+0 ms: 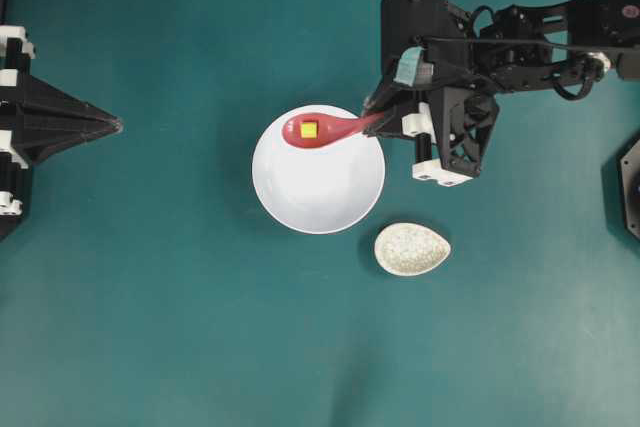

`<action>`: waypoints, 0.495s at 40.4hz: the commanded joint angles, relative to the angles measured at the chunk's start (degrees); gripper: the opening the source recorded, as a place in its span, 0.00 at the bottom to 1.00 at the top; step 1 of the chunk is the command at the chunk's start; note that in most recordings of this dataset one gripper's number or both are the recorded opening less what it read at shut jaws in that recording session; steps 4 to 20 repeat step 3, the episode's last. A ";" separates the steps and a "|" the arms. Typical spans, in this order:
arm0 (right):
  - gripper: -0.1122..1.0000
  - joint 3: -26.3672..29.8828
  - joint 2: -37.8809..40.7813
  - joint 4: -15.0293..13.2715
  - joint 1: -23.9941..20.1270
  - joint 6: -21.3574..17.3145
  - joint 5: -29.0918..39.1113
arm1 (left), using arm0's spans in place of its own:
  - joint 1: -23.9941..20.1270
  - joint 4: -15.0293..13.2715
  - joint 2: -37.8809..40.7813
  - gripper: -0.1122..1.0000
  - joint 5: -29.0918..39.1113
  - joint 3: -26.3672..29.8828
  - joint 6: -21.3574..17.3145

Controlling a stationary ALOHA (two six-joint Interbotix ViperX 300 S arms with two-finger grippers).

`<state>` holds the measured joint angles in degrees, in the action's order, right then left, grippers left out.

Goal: Scoop the yellow hexagonal prism block from the bowl with a spoon using the right arm.

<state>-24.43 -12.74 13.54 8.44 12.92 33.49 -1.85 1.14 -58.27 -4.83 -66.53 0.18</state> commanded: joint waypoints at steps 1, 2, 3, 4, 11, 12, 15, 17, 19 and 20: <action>0.32 1.49 -1.23 -0.09 0.00 0.00 0.09 | -0.18 0.09 0.18 0.10 -0.18 1.67 -0.44; 0.32 1.49 -1.32 0.00 0.00 0.00 0.09 | -0.18 0.09 0.18 0.10 -0.18 1.67 -0.44; 0.32 1.49 -1.23 0.00 0.00 0.00 0.18 | -0.18 0.09 0.18 0.10 -0.18 1.67 -0.44; 0.32 1.49 -1.23 0.00 0.00 0.00 0.18 | -0.18 0.09 0.18 0.10 -0.18 1.67 -0.44; 0.32 1.49 -1.23 0.00 0.00 0.00 0.18 | -0.18 0.09 0.18 0.10 -0.18 1.67 -0.44; 0.32 1.49 -1.23 0.00 0.00 0.00 0.18 | -0.18 0.09 0.18 0.10 -0.18 1.67 -0.44; 0.32 1.49 -1.23 0.00 0.00 0.00 0.18 | -0.18 0.09 0.18 0.10 -0.18 1.67 -0.44; 0.32 1.49 -1.23 0.00 0.00 0.00 0.18 | -0.18 0.09 0.18 0.10 -0.18 1.67 -0.44; 0.32 1.49 -1.23 0.00 0.00 0.00 0.18 | -0.18 0.09 0.18 0.10 -0.18 1.67 -0.44; 0.32 1.49 -1.23 0.00 0.00 0.00 0.18 | -0.18 0.09 0.18 0.10 -0.18 1.67 -0.44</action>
